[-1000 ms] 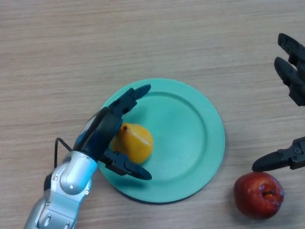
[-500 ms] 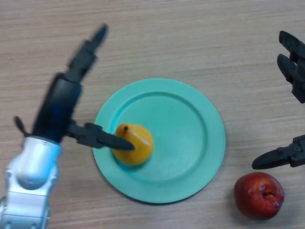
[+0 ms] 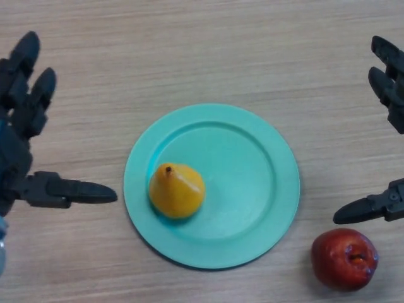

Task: Pick up the yellow pear and place it on the plate

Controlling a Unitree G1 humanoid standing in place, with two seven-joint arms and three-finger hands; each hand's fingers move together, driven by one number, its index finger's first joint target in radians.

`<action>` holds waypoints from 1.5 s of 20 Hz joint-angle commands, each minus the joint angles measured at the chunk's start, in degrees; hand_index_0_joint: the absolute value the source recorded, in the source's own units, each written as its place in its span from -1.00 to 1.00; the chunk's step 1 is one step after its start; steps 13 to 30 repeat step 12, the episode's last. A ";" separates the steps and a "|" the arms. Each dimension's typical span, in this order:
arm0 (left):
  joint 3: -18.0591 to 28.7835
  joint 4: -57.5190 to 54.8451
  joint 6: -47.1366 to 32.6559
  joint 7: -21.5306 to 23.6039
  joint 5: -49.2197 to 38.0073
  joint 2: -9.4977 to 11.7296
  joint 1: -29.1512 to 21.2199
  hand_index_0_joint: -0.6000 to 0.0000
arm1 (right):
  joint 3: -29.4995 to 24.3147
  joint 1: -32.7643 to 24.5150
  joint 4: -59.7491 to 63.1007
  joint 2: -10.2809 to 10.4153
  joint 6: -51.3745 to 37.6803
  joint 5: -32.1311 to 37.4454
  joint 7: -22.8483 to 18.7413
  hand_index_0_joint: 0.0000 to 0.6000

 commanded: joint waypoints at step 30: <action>2.03 -1.99 -5.12 -0.07 6.79 3.22 -2.81 1.00 | -2.65 -3.13 -1.41 -1.86 -6.23 3.37 -0.72 -1.00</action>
